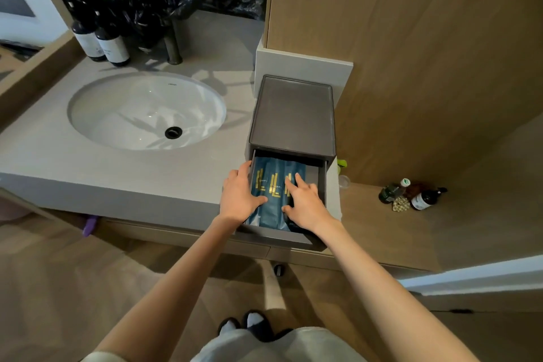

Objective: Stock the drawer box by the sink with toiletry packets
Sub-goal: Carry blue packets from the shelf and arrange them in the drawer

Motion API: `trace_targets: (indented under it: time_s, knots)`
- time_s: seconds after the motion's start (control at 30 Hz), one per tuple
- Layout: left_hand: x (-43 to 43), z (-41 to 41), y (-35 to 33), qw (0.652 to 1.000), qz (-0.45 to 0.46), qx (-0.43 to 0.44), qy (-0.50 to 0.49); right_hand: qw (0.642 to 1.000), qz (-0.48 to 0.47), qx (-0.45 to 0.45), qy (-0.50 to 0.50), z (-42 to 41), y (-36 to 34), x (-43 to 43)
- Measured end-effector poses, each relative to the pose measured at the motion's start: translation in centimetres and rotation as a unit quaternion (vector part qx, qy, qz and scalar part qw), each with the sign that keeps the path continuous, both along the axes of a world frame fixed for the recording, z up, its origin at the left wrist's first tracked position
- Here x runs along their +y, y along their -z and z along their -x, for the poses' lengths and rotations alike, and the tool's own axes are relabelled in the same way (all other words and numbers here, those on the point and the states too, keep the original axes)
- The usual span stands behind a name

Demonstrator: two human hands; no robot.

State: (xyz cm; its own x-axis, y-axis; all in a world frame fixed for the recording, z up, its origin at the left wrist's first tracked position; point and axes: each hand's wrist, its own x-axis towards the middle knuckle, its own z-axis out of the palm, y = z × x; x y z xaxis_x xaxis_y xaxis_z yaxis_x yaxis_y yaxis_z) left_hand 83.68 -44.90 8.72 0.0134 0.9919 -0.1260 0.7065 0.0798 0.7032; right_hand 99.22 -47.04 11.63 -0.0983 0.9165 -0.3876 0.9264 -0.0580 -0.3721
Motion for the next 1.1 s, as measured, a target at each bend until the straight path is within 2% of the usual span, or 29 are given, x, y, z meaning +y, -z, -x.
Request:
trace_targets:
  time_s: [0.2, 0.47, 0.57, 0.67, 0.97, 1.1]
  knots:
    - [-0.1, 0.0, 0.0, 1.0, -0.008, 0.004, -0.001, 1.0, -0.01, 0.0, -0.015, -0.4, 0.0, 0.1]
    - [-0.3, 0.7, -0.6, 0.999, 0.01, -0.033, -0.012, 0.999, -0.038, 0.027, -0.021, -1.3, -0.5, -0.7]
    - [-0.2, 0.7, -0.5, 0.999, 0.036, -0.017, 0.026, 0.999, -0.018, 0.017, -0.029, -1.2, -0.4, -1.0]
    - [0.0, 0.9, -0.6, 0.995, 0.077, -0.04, 0.046, 0.999, 0.0, 0.024, -0.032, -0.9, -0.2, -1.1]
    - [0.1, 0.6, 0.2, 0.99, 0.112, -0.085, 0.012, 1.0, 0.001, 0.011, -0.029, -0.7, 0.2, -0.9]
    - [0.1, 0.0, 0.2, 0.991, 0.108, -0.076, -0.004, 0.999, 0.005, 0.006, -0.035, -0.6, 0.3, -0.9]
